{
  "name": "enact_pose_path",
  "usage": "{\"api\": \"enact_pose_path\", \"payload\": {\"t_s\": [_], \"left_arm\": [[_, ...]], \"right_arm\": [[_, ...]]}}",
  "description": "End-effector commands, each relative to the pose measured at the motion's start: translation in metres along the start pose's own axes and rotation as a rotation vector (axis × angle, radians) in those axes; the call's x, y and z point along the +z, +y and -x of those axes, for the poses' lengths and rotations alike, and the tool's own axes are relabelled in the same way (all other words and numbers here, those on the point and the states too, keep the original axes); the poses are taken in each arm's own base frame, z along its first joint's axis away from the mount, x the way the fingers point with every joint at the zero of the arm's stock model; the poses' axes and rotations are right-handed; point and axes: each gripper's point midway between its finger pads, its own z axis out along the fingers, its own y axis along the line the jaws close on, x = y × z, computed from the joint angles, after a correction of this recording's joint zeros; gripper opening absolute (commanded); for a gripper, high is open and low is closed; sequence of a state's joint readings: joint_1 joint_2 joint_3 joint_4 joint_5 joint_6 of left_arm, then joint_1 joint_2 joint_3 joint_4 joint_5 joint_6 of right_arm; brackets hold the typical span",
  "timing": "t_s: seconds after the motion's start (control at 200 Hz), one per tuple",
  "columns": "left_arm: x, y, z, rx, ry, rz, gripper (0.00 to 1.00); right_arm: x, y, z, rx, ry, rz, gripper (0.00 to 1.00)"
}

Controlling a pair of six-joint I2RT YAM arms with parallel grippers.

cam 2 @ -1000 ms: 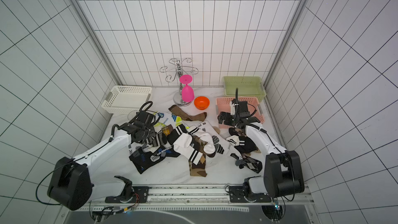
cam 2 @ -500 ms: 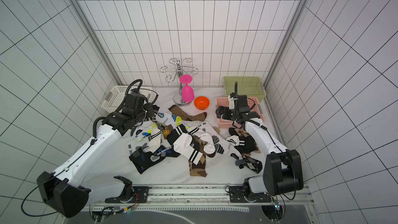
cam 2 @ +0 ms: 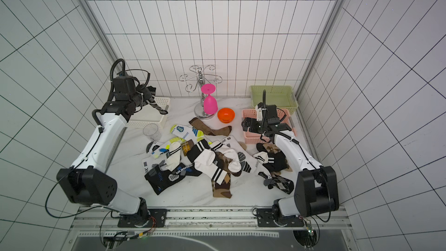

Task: Sort the socks into the basket by color
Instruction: Place the sock in the bin.

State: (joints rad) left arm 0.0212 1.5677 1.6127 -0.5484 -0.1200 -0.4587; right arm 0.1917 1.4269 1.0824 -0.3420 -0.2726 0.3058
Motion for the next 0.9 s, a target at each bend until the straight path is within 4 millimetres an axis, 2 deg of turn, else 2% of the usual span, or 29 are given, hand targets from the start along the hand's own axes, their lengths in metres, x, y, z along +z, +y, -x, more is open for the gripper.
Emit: {"api": "enact_pose_path", "payload": {"t_s": [0.0, 0.055, 0.14, 0.32, 0.485, 0.575, 0.635, 0.695, 0.775, 0.835, 0.899], "left_arm": [[0.023, 0.009, 0.031, 0.001, -0.080, 0.006, 0.00], [0.039, 0.022, 0.031, -0.004, -0.080, 0.036, 0.00], [0.063, 0.038, 0.022, 0.024, -0.072, 0.096, 0.00], [0.116, 0.068, -0.030, 0.057, 0.026, 0.168, 0.00], [0.146, 0.086, -0.078, 0.046, 0.120, 0.192, 0.02], [0.156, 0.091, -0.102, 0.034, 0.186, 0.191, 0.12], [0.159, 0.092, -0.113, 0.023, 0.218, 0.190, 0.15], [0.159, 0.092, -0.120, 0.015, 0.234, 0.182, 0.23], [0.156, 0.088, -0.122, 0.015, 0.230, 0.171, 0.36], [0.152, 0.081, -0.117, 0.025, 0.213, 0.150, 0.47], [0.146, 0.074, -0.110, 0.033, 0.197, 0.133, 0.54]], "right_arm": [[-0.013, 0.020, 0.040, -0.036, -0.069, 0.033, 0.98], [-0.010, 0.020, 0.039, -0.035, -0.060, 0.031, 0.98], [-0.007, 0.020, 0.040, -0.035, -0.055, 0.030, 0.98], [-0.003, 0.020, 0.041, -0.049, -0.032, 0.030, 0.98], [0.000, 0.022, 0.037, -0.070, 0.005, 0.044, 0.97], [0.002, 0.022, 0.033, -0.074, 0.020, 0.045, 0.97], [0.002, 0.022, 0.031, -0.075, 0.029, 0.047, 0.97], [0.003, 0.022, 0.029, -0.076, 0.037, 0.052, 0.97], [0.003, 0.023, 0.029, -0.078, 0.040, 0.054, 0.97], [0.003, 0.023, 0.030, -0.080, 0.038, 0.056, 0.97], [0.002, 0.025, 0.030, -0.082, 0.038, 0.060, 0.97]]}}
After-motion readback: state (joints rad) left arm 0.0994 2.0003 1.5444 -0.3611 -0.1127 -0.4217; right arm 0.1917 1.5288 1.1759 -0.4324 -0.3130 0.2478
